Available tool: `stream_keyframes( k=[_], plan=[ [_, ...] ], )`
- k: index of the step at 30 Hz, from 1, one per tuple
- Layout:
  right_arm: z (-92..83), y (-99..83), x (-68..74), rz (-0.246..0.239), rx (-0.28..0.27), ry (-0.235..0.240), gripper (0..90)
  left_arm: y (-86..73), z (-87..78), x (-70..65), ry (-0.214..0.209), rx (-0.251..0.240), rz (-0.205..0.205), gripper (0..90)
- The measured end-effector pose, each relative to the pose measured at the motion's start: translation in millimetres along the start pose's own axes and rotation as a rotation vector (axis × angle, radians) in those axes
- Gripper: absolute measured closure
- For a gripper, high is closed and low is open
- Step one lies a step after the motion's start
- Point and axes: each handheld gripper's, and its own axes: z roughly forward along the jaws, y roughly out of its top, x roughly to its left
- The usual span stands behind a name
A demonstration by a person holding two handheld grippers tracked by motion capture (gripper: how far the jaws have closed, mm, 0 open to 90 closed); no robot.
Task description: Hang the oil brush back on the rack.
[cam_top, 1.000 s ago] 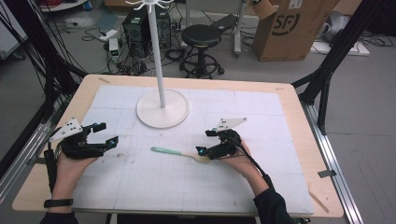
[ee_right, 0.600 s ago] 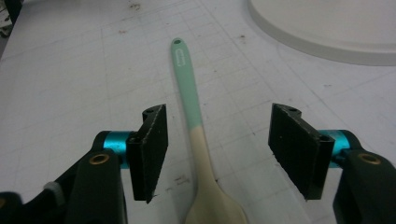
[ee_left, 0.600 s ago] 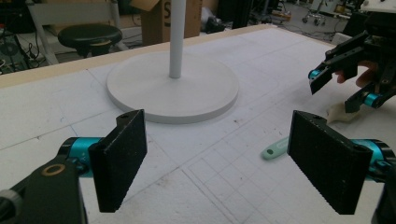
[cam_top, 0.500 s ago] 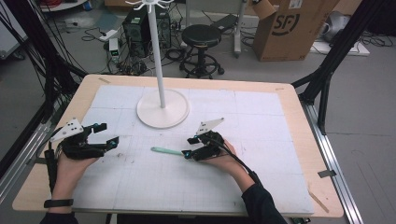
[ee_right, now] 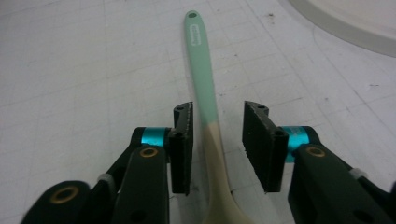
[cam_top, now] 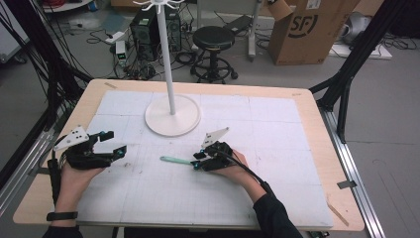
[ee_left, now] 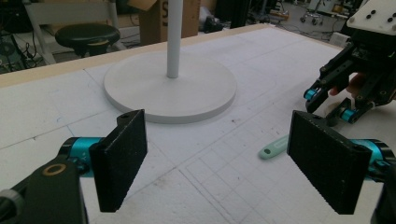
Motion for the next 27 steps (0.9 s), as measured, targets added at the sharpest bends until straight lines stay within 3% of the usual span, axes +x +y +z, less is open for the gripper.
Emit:
stream_keyframes(
  k=[14, 17, 27],
  plan=[
    [2.0, 0.8, 4.9, -0.053, 0.040, -0.033, 75.2, -0.5, 1.4, -0.8, -0.003, 0.011, 0.000, 21.0],
    [2.1, 1.6, 5.0, -0.049, 0.048, -0.025, 80.5, -0.5, 2.0, -1.3, -0.004, 0.014, 0.001, 21.2],
    [2.0, 2.1, 3.4, -0.030, 0.046, -0.019, 82.5, -0.2, 2.0, -2.2, -0.007, 0.013, 0.002, 21.3]
  ],
)
